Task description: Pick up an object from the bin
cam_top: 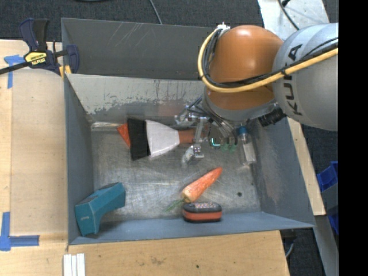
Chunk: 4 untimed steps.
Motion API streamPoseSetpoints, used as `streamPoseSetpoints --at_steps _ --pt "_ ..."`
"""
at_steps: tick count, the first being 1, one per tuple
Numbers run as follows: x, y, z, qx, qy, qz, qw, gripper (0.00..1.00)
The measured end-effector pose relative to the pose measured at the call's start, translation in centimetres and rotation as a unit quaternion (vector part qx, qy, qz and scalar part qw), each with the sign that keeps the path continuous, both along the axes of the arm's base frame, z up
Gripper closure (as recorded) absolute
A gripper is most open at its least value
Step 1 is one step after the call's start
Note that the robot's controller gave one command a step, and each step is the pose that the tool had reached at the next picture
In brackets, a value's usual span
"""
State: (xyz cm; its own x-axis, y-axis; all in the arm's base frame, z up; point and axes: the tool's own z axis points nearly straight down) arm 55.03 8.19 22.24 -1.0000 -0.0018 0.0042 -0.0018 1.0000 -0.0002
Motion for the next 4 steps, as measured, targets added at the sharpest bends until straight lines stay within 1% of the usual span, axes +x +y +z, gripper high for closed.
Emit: streamPoseSetpoints --at_steps 1,2,3,4 --pt "0.2 0.0 0.4 0.001 -0.0036 -0.001 1.0 0.0" --pt "-0.9 1.7 -2.7 0.0 -0.0085 -0.006 0.9999 0.0" --pt "-2.8 -0.3 -4.7 0.002 -0.001 0.023 0.9997 0.0" --pt "-2.3 -3.9 -6.2 -0.001 -0.0034 -0.011 0.9999 0.0"
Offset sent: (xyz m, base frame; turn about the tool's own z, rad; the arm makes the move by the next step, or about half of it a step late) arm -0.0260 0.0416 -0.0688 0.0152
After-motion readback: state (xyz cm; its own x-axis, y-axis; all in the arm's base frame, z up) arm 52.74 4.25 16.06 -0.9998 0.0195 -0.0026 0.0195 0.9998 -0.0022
